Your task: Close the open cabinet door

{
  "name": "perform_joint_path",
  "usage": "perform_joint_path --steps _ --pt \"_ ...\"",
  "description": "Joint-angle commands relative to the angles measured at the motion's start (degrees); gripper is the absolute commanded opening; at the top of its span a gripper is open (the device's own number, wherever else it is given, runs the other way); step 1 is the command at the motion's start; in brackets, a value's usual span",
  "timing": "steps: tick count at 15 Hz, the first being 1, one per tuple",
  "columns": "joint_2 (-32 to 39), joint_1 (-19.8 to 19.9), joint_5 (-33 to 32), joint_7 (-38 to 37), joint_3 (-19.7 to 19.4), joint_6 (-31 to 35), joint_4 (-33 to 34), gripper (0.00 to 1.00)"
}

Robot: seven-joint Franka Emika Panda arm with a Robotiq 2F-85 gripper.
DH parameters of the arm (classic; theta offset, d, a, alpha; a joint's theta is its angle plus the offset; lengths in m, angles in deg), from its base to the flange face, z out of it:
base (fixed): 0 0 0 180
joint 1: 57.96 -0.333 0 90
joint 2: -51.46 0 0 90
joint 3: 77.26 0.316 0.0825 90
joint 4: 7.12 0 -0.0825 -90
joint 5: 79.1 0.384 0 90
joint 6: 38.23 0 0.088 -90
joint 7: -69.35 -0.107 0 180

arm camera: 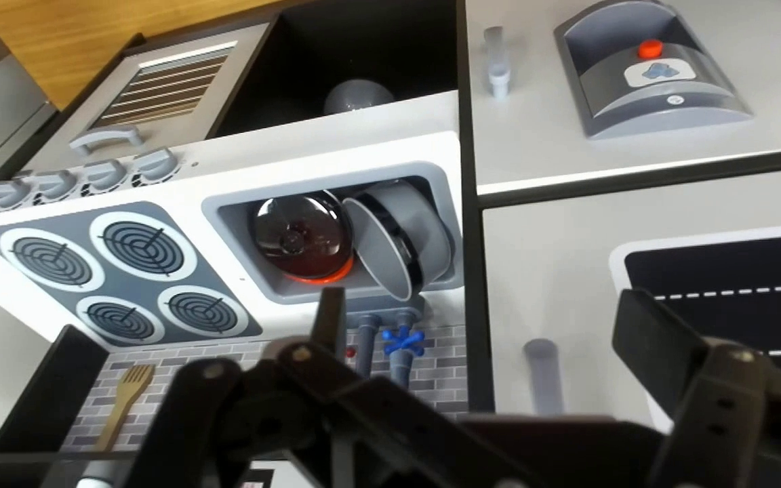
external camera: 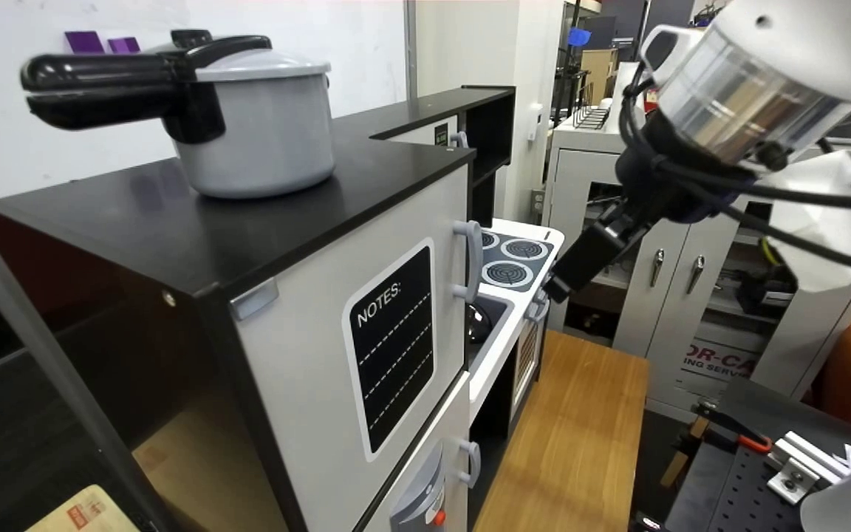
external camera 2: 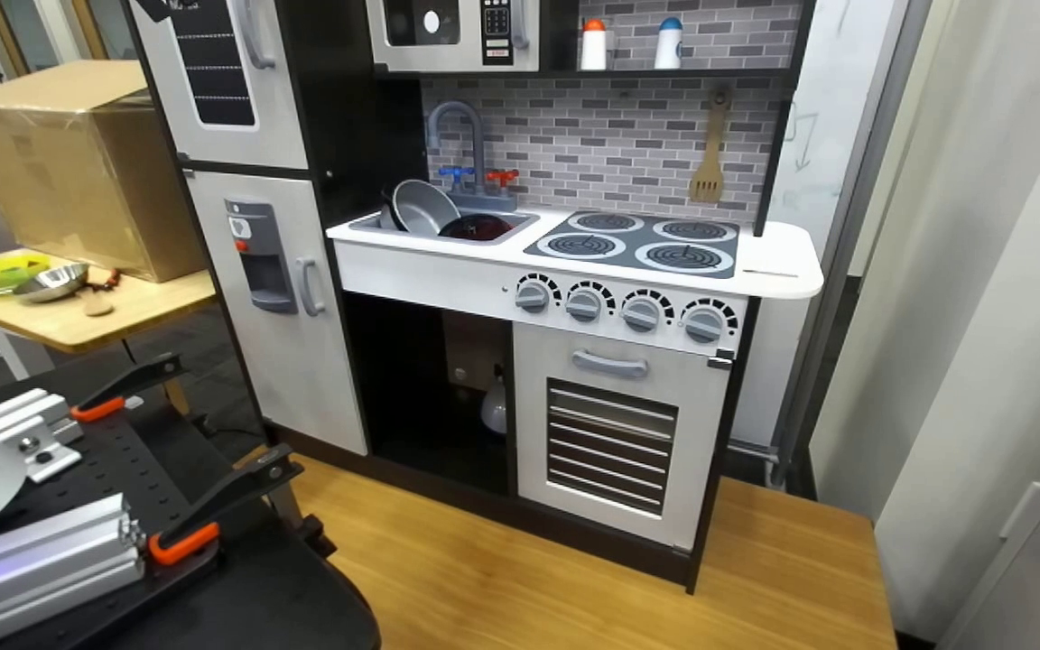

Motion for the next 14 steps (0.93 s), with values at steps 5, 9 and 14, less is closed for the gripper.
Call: perform_joint_path --steps 5,9,14 --pt "-10.91 1.58 2.05 0.4 -1.17 -11.57 0.36 1.0" --pt "-11.91 1.71 2.25 0.12 -1.21 -12.24 0.12 1.0" --pt "-11.9 1.79 2.25 0.09 -1.21 -12.24 0.12 1.0"
